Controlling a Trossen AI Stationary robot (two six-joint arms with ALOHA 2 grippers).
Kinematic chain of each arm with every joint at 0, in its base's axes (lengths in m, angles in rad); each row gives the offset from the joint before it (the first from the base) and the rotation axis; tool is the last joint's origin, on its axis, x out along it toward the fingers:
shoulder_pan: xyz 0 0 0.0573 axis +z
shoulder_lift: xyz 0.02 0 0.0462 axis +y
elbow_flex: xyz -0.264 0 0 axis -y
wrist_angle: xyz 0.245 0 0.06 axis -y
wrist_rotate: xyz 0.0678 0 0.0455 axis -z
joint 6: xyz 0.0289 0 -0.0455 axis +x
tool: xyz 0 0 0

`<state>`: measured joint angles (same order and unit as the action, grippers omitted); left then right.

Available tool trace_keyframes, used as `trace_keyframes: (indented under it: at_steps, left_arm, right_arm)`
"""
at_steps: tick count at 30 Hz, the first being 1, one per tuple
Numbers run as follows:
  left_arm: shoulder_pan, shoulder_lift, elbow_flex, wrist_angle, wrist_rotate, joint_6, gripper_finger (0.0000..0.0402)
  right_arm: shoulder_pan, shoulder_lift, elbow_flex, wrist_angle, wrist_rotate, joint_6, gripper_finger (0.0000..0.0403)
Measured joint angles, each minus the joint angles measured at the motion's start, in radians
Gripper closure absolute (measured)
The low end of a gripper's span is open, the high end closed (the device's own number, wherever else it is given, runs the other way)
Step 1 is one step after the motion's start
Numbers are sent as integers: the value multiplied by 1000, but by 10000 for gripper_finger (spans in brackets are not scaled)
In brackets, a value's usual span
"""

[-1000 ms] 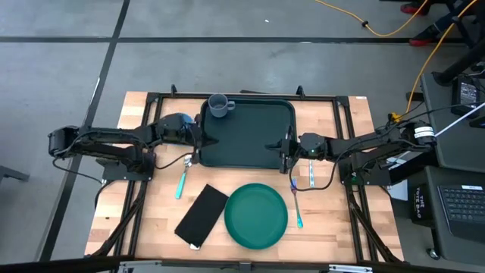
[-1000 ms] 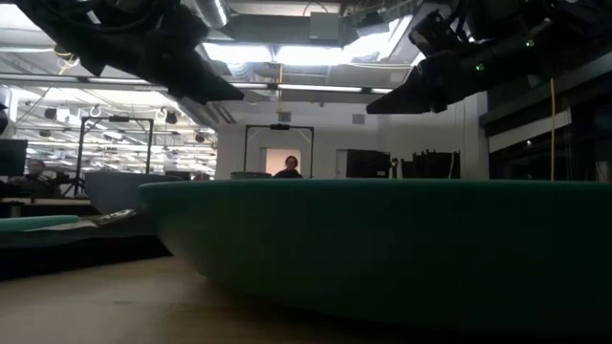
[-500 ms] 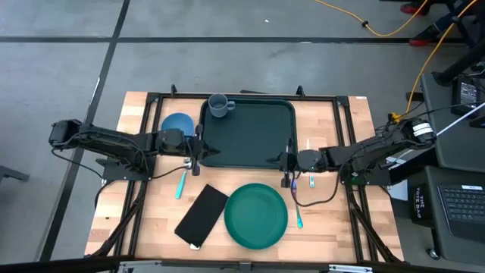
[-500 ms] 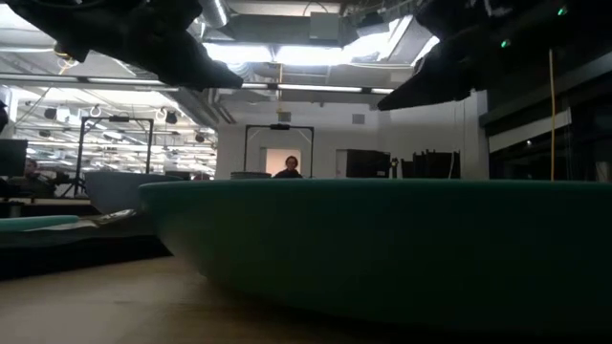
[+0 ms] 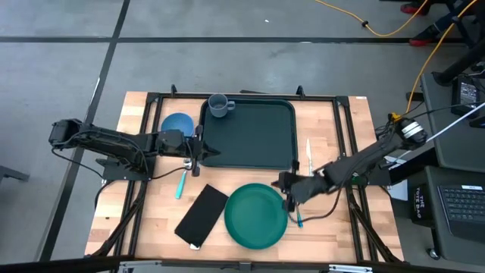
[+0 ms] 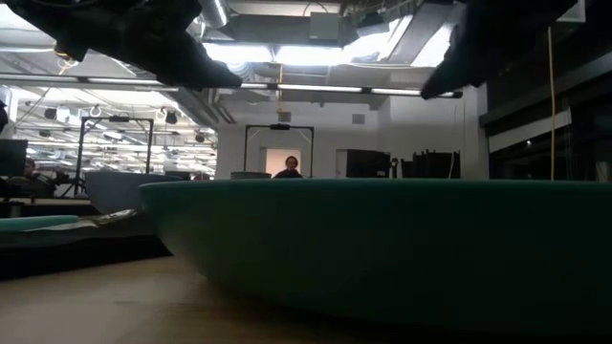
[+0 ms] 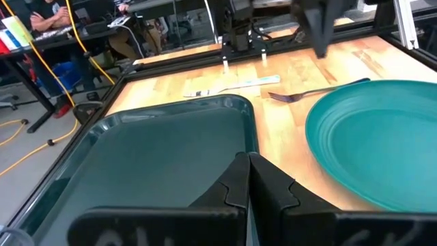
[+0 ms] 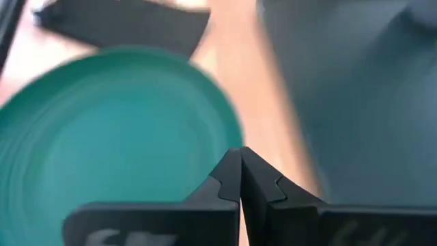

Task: Set up tray
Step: Put the green plate on the black tray to the bottom of the blue mug

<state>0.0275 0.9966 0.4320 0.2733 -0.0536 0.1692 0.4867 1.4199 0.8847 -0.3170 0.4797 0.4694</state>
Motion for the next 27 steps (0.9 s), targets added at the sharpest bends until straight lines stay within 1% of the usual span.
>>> trace_keyframes:
  at_steps: [5,10,14,16,19,24,27]
  left_arm:
    - [0,0,0,0,1,-2,398]
    - [-1,0,0,-4,1,-2,401]
    - [-1,0,0,-12,2,-2,398]
    - [-1,0,0,-11,2,-2,397]
    - [-1,0,0,-12,2,-1,396]
    - [-1,0,0,-12,2,-2,396]
    - [-1,0,0,-12,2,-2,396]
  right_arm:
    - [65,122,132,-181,-13,175,401]
    - [118,211,280,-388,-81,409,400]
    - [150,252,358,-485,-162,584,398]
    - [163,263,370,-511,-189,646,396]
    - [181,269,369,-517,-196,719,396]
    - [198,270,334,-519,-238,829,394]
    - [199,270,321,-531,-245,892,393]
